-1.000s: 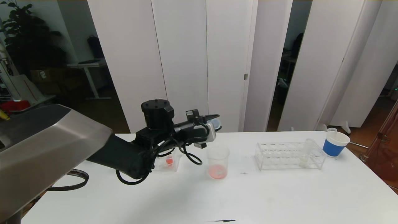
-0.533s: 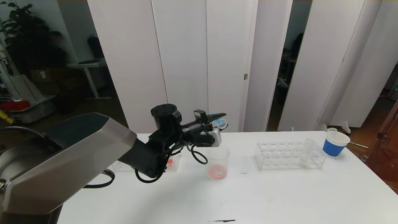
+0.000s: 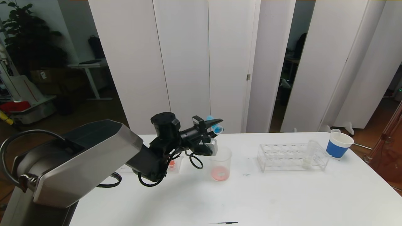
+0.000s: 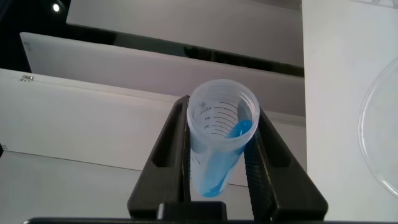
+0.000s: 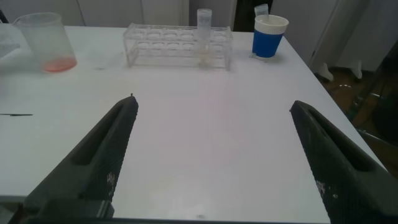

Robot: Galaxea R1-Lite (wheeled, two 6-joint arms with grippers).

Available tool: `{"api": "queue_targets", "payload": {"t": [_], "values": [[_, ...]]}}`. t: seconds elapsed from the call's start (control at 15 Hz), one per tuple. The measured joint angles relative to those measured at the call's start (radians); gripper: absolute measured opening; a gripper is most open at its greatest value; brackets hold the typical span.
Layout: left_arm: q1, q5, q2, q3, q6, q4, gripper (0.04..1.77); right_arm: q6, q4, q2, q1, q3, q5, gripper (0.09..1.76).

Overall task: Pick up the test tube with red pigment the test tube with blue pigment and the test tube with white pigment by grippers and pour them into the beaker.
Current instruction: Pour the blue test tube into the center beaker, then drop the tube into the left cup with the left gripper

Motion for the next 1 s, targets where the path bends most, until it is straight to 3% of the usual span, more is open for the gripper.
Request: {"api": "queue_targets", "payload": {"t": [1.0], "values": [[0.003, 0.000, 0.057, -0.022, 0.075, -0.113, 0.58, 0.000, 0.000, 0.000, 0.000, 0.000, 0.000, 1.75]]}}
